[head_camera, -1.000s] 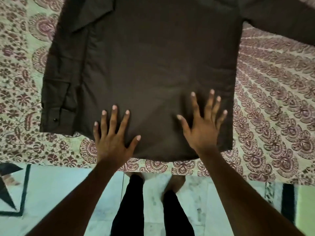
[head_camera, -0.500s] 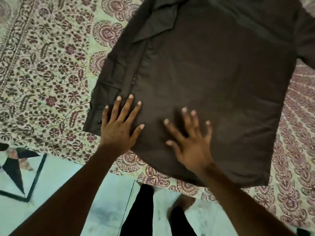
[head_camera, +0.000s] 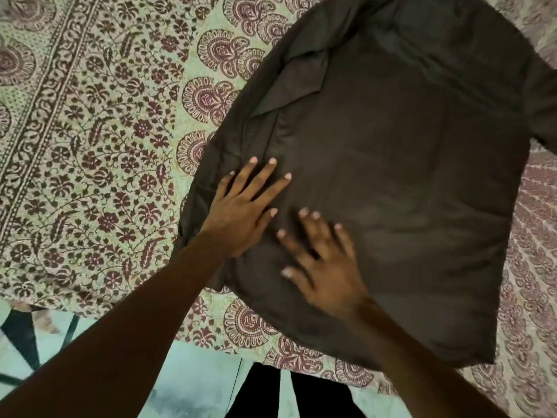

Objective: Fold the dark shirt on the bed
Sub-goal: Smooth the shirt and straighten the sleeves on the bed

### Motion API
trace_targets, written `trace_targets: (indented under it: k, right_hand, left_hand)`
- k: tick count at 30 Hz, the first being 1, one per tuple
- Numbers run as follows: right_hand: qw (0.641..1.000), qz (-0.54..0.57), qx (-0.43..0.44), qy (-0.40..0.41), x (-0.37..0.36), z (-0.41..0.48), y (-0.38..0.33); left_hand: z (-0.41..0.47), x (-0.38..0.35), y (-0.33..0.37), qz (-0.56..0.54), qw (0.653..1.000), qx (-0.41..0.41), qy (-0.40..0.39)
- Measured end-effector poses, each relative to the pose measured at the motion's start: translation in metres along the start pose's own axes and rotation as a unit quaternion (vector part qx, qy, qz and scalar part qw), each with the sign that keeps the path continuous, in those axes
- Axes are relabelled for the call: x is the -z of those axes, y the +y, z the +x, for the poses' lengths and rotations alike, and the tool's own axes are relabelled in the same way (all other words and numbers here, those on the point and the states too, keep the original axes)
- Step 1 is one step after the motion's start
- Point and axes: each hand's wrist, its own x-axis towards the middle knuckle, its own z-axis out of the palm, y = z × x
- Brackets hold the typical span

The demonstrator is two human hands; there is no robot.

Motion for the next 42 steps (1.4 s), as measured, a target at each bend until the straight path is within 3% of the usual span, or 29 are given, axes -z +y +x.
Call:
trace_targets:
  k: [4,6,7,9,11,13,15,17,19,21,23,25,27,28,29,31,33,37,42]
  right_hand:
    - [0.951,0.022,-0.306,0.033,0.018,0.065,0.083]
    - [0.946,0.018,-0.323,0.004,0.015,0.082,0.09]
    - [0.962,-0.008,-0.274,-0.014,0.01,0.083,0.084]
    - [0.994,-0.032,-0.094,-0.039,0.002,0.077,0.064]
    - [0.993,-0.016,0.099,-0.064,0.001,0.067,0.049]
    - [0.979,-0.005,0.196,-0.063,0.005,0.07,0.058]
    - [0.992,-0.008,0.129,0.001,0.016,0.091,0.086]
    - [0.996,-0.029,-0.059,0.064,0.026,0.125,0.131]
    - [0.965,-0.012,-0.254,0.07,0.039,0.163,0.181]
    - [0.934,0.03,-0.355,0.036,0.044,0.195,0.21]
    - [0.96,0.002,-0.281,-0.021,0.041,0.216,0.215]
    - [0.995,-0.029,-0.09,-0.042,0.04,0.225,0.206]
    - [0.997,-0.044,0.055,-0.019,0.044,0.229,0.208]
    - [0.998,-0.042,0.055,0.009,0.045,0.234,0.215]
    - [0.999,-0.03,0.003,0.043,0.046,0.241,0.224]
    - [0.98,0.009,-0.18,0.089,0.051,0.259,0.241]
    - [0.948,0.049,-0.306,0.077,0.052,0.28,0.25]
    - [0.938,0.009,-0.337,0.079,0.041,0.294,0.236]
    - [0.933,-0.003,-0.343,0.107,0.037,0.293,0.237]
  left_hand:
    - [0.026,-0.003,-0.006,0.025,0.999,0.024,-0.002]
    - [0.042,0.001,-0.003,0.033,0.999,0.041,0.011]
    - [0.051,0.003,-0.002,0.036,0.998,0.041,0.019]
    - [0.075,0.008,-0.002,0.045,0.998,0.021,0.031]
    - [0.103,0.012,-0.007,0.058,0.998,-0.003,0.026]
    - [0.133,0.016,-0.015,0.065,0.998,-0.01,0.02]
    - [0.16,0.019,-0.024,0.065,0.998,0.002,0.026]
    - [0.185,0.022,-0.033,0.058,0.997,0.025,0.034]
    - [0.204,0.023,-0.041,0.053,0.996,0.049,0.045]
    - [0.218,0.023,-0.047,0.051,0.994,0.076,0.065]
    - [0.233,0.025,-0.056,0.046,0.989,0.104,0.09]
    - [0.248,0.028,-0.067,0.035,0.988,0.119,0.097]
    - [0.262,0.028,-0.077,0.026,0.989,0.116,0.093]
    - [0.266,0.026,-0.08,0.024,0.989,0.112,0.09]
    - [0.269,0.024,-0.081,0.022,0.99,0.111,0.087]
    - [0.269,0.021,-0.081,0.016,0.989,0.116,0.095]
    - [0.269,0.021,-0.08,0.006,0.986,0.129,0.104]
    - [0.266,0.03,-0.075,-0.03,0.984,0.137,0.113]
    - [0.296,0.064,-0.06,-0.089,0.964,0.107,0.229]
